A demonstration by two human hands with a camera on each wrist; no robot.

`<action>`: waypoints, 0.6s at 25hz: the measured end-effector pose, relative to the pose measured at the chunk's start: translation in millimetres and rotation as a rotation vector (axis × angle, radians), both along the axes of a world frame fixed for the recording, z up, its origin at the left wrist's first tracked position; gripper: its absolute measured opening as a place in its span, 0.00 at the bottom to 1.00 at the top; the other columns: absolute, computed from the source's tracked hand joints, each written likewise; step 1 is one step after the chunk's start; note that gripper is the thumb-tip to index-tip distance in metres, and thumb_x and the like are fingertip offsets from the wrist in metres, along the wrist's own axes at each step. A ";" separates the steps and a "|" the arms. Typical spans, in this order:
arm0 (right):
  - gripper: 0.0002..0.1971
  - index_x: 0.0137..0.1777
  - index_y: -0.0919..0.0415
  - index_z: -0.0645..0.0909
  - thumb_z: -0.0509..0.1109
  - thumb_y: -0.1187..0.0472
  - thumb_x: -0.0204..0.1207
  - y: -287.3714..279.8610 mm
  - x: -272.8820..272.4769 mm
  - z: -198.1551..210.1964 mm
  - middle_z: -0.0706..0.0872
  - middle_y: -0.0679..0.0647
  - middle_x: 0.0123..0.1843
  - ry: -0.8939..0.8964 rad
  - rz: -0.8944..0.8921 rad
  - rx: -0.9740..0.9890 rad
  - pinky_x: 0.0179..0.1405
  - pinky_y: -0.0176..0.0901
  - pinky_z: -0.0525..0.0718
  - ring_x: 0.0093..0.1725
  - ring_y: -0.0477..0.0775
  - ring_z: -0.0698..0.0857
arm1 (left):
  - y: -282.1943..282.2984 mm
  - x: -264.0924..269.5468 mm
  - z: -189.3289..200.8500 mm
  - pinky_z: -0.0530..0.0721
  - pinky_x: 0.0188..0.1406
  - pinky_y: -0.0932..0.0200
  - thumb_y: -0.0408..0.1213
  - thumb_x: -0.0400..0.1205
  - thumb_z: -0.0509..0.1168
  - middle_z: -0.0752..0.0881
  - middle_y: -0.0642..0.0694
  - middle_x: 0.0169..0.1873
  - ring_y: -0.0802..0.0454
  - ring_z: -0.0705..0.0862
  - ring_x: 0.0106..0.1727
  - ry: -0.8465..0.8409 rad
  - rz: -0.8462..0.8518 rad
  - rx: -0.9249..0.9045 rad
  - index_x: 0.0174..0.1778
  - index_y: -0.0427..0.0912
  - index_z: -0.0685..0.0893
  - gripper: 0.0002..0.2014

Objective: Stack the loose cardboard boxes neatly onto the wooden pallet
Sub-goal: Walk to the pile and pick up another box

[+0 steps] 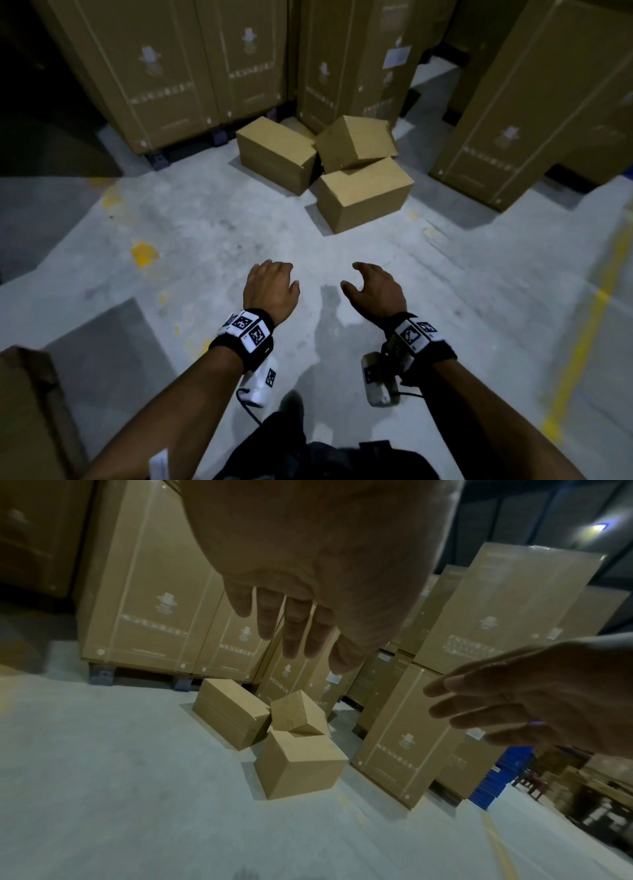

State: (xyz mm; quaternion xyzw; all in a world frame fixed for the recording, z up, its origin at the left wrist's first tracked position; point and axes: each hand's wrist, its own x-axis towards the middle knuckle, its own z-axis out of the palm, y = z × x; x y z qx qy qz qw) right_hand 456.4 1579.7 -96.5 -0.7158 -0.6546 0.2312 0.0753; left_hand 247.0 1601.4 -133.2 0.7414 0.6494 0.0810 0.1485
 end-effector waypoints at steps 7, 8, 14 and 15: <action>0.29 0.82 0.55 0.71 0.66 0.44 0.84 202.7 15.1 -2.3 0.76 0.56 0.80 0.050 -0.056 -0.020 0.72 0.52 0.75 0.78 0.60 0.75 | 209.8 9.9 14.5 0.63 0.78 0.47 0.44 0.86 0.62 0.83 0.40 0.68 0.40 0.75 0.73 0.033 -0.022 0.022 0.72 0.38 0.80 0.20; 0.29 0.81 0.56 0.72 0.66 0.44 0.84 230.5 17.3 -7.9 0.76 0.56 0.80 0.064 -0.059 -0.021 0.72 0.53 0.76 0.77 0.60 0.75 | 235.3 11.7 10.6 0.63 0.78 0.47 0.44 0.86 0.61 0.84 0.40 0.67 0.40 0.75 0.73 0.051 -0.021 0.028 0.71 0.38 0.80 0.20; 0.30 0.80 0.55 0.73 0.66 0.41 0.81 447.6 29.8 -30.1 0.79 0.58 0.76 0.099 -0.024 -0.082 0.68 0.56 0.79 0.72 0.65 0.79 | 429.1 20.2 0.5 0.63 0.76 0.48 0.44 0.86 0.61 0.83 0.41 0.68 0.42 0.76 0.73 0.089 0.049 0.030 0.73 0.39 0.79 0.21; 0.30 0.80 0.53 0.73 0.66 0.40 0.81 475.6 28.7 -28.3 0.78 0.57 0.78 0.103 -0.013 -0.100 0.69 0.54 0.79 0.73 0.64 0.78 | 453.2 19.2 5.0 0.63 0.76 0.48 0.44 0.86 0.61 0.83 0.41 0.68 0.42 0.76 0.73 0.090 0.060 0.035 0.73 0.39 0.79 0.21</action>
